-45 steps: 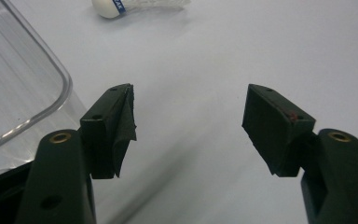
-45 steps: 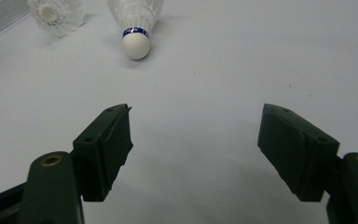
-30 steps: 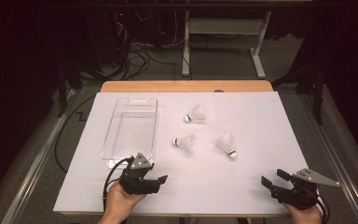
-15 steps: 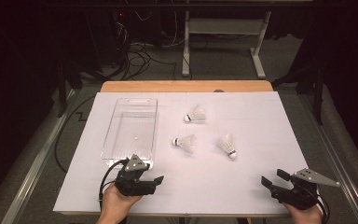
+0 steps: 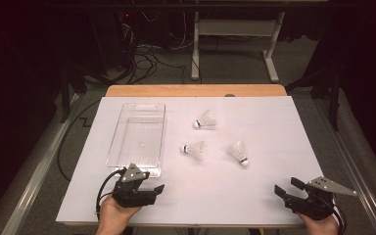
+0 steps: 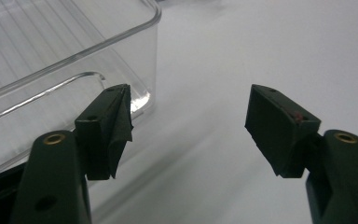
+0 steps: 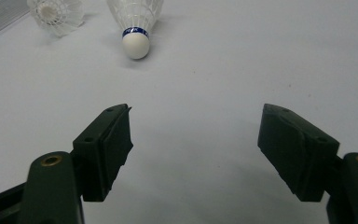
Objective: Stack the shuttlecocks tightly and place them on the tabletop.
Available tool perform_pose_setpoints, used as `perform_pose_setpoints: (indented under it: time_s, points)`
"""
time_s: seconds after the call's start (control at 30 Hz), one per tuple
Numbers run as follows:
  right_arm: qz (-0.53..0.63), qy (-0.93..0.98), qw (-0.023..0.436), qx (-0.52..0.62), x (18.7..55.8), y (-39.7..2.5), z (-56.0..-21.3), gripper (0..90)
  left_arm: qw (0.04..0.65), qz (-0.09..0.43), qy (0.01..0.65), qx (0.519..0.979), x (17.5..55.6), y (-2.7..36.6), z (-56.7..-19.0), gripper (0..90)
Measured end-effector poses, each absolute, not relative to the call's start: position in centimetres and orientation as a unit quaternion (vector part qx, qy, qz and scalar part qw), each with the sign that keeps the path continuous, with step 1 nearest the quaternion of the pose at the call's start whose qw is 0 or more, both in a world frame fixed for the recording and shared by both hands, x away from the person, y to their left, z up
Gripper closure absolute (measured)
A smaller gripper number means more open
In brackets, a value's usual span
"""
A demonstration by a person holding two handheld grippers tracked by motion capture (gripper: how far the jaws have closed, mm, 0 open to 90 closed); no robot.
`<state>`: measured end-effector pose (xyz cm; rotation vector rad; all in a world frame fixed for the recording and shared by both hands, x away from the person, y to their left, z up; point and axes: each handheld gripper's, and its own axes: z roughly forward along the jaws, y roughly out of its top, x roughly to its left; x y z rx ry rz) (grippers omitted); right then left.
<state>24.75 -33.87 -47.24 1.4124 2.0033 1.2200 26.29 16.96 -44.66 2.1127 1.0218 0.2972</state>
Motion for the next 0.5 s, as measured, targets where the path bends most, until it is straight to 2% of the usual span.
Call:
perform_pose_setpoints:
  time_s: [0.5]
  points:
    - [0.435,0.717,0.201,0.506,24.7,-33.9,-47.2,26.3,0.387,0.126,0.413,0.815,26.1,18.7,-44.8,32.7]
